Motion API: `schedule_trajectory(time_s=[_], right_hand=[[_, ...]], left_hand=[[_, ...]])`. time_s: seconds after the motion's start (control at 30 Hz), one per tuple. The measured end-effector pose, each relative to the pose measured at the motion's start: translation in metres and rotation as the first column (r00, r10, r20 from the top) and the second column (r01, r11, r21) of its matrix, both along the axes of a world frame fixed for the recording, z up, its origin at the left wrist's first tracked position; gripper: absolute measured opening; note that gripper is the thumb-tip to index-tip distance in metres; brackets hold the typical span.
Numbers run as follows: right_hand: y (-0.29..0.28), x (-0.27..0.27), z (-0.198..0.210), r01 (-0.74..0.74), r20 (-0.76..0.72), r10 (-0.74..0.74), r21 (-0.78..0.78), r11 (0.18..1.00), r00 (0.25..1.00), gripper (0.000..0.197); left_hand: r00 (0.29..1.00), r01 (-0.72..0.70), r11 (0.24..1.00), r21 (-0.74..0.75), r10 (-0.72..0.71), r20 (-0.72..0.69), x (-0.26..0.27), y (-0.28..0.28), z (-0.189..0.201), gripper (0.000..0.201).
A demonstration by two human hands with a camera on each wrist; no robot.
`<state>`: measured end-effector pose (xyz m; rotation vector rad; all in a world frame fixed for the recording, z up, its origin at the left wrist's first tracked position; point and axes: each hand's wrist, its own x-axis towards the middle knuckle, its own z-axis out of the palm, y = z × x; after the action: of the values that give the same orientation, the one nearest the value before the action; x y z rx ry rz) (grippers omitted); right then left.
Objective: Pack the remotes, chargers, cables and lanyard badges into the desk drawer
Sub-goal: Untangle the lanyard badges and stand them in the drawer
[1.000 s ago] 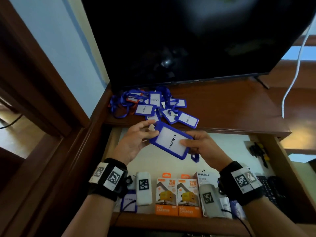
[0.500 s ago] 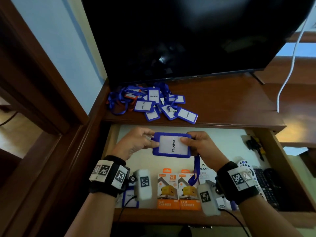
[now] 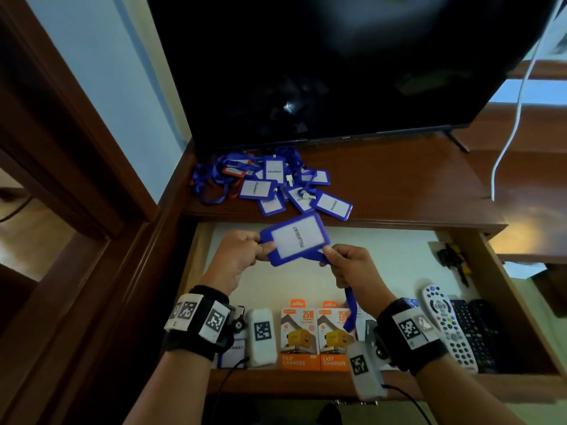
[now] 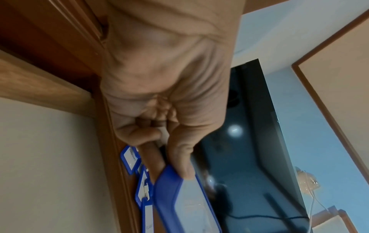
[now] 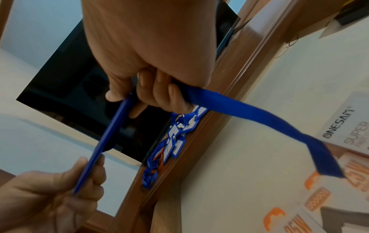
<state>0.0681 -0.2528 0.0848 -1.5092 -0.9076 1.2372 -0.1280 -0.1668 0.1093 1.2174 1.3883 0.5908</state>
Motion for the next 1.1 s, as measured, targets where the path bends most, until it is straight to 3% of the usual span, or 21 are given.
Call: schedule_trajectory(time_s=[0.13, 0.27, 0.47, 0.53, 0.67, 0.8, 0.87, 0.93, 1.0, 1.1], right_hand=[[-0.002, -0.018, 0.007, -0.098, 0.118, 0.095, 0.021, 0.995, 0.988, 0.028], [0.001, -0.037, 0.026, -0.222, 0.18, 0.213, 0.031, 0.975, 0.96, 0.023], [0.013, -0.038, 0.053, -0.267, 0.182, 0.262, -0.001, 0.964, 0.948, 0.016], [0.017, -0.034, 0.058, -0.275, 0.301, 0.264, -0.006, 0.961, 0.916, 0.012], [0.023, -0.022, 0.058, -0.278, 0.598, 0.229, -0.01, 0.96, 0.768, 0.013], [0.019, -0.014, 0.053, -0.275, 0.676, 0.197, 0.009, 0.961, 0.71, 0.012], [0.017, -0.009, 0.053, -0.29, 0.651, 0.217, 0.004, 0.957, 0.727, 0.011], [0.014, -0.003, 0.053, -0.319, 0.596, 0.255, 0.003, 0.948, 0.761, 0.011], [0.011, 0.0, 0.052, -0.347, 0.532, 0.284, 0.019, 0.938, 0.798, 0.016], [0.005, -0.001, 0.05, -0.356, 0.311, 0.317, 0.074, 0.932, 0.896, 0.02]], left_hand=[[0.981, -0.171, 0.984, 0.048, 0.166, 0.097, 0.002, -0.002, -0.001, 0.011], [0.984, -0.179, 0.967, 0.181, 0.181, 0.008, 0.004, -0.01, -0.004, 0.011], [0.982, 0.04, 0.96, 0.276, 0.013, -0.188, 0.003, -0.02, -0.006, 0.005], [0.959, 0.149, 0.939, 0.31, -0.061, -0.278, 0.004, -0.022, -0.004, 0.011], [0.893, 0.344, 0.878, 0.334, -0.196, -0.405, 0.002, -0.024, 0.001, 0.006], [0.821, 0.461, 0.85, 0.254, -0.299, -0.486, -0.002, -0.023, 0.01, 0.006], [0.824, 0.49, 0.851, 0.19, -0.382, -0.419, -0.004, -0.021, 0.015, 0.005], [0.872, 0.466, 0.874, 0.137, -0.427, -0.239, -0.007, -0.022, 0.018, 0.019], [0.901, 0.434, 0.891, 0.132, -0.431, -0.054, -0.011, -0.026, 0.02, 0.03], [0.915, 0.323, 0.934, 0.153, -0.349, 0.203, -0.009, -0.028, 0.015, 0.026]])
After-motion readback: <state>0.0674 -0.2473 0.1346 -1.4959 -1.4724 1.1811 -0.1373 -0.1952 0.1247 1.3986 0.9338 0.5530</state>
